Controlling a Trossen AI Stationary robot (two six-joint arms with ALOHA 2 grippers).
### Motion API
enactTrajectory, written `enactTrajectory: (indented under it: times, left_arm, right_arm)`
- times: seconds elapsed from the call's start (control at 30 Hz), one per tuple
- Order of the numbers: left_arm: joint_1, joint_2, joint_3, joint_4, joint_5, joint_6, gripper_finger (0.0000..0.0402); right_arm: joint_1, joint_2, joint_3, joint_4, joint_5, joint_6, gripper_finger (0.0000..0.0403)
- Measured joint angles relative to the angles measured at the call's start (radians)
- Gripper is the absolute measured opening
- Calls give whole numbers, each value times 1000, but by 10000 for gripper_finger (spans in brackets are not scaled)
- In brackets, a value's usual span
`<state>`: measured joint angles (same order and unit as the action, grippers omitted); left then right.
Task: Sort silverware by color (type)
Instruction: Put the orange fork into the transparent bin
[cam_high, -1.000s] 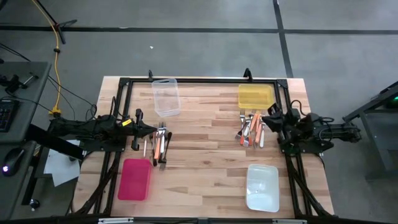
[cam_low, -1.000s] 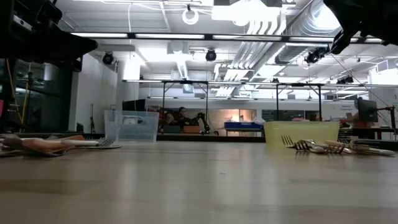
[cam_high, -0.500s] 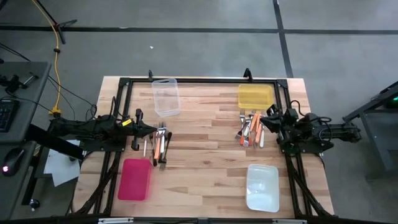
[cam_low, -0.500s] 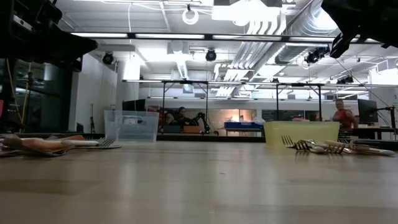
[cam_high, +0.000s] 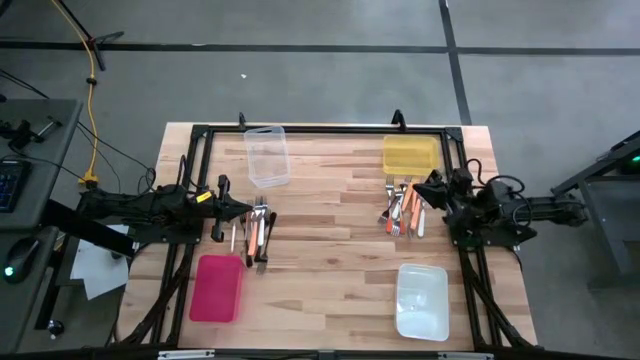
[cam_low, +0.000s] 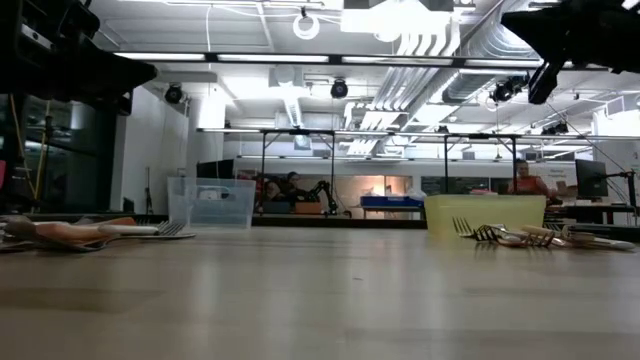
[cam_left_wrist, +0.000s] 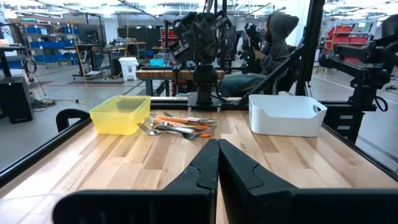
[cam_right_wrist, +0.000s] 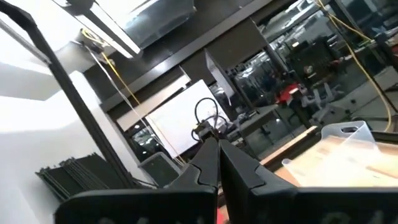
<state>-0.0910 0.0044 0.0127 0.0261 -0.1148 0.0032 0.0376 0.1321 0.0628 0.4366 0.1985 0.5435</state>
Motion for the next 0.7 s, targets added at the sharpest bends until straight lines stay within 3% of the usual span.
enactTrajectory:
  times: [0.17, 0.37, 0.7]
  left_arm:
    - [0, 0, 0, 0, 0, 0, 1]
    - [0, 0, 0, 0, 0, 0, 1]
    - [0, 0, 0, 0, 0, 0, 1]
  right_arm:
    - [0, 153, 119, -43, 65, -8, 0]
    - [0, 329, 305, -179, 134, -156, 0]
    - [0, 478, 462, -184, 153, -280, 0]
